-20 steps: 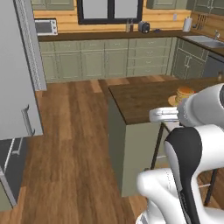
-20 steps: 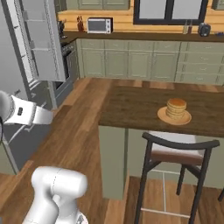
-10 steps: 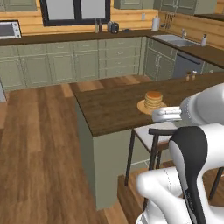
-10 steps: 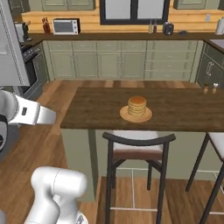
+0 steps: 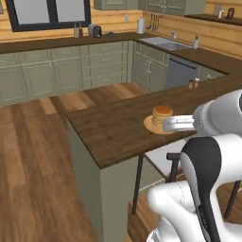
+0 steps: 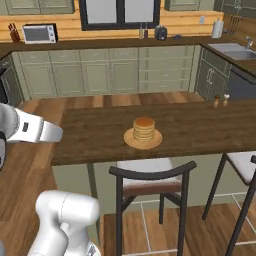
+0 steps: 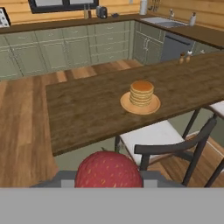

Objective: Take the strawberry from the fridge and place it on top of the pancake, located on the dining counter.

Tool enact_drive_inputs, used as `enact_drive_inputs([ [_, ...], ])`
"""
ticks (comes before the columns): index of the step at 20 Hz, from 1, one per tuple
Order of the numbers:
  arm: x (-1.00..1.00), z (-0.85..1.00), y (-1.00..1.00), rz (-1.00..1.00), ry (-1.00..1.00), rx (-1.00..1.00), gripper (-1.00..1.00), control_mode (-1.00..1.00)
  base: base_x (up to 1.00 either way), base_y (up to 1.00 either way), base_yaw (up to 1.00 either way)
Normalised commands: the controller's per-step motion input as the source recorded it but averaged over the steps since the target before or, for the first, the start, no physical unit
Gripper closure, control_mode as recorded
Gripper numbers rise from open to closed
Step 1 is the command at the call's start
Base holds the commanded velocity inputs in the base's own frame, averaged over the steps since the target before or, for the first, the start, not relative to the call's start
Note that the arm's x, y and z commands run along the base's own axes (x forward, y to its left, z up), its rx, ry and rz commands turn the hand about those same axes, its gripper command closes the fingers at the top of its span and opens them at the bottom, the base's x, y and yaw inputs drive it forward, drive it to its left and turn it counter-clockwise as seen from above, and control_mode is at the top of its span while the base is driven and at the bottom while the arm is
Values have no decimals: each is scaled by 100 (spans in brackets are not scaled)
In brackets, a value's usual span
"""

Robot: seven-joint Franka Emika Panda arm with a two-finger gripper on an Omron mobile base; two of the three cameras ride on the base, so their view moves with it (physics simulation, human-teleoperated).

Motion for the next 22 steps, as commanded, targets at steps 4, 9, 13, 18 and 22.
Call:
enact_drive_inputs([
  [4,0,0,0,0,0,0,100,100,72,0,-34],
  [9,0,0,0,0,0,0,100,100,68,5,-32],
  [13,0,0,0,0,0,0,100,100,0,48,-8],
  [18,0,0,0,0,0,0,100,100,60,3,-15],
  [22,0,0,0,0,0,0,100,100,100,-2,-21],
])
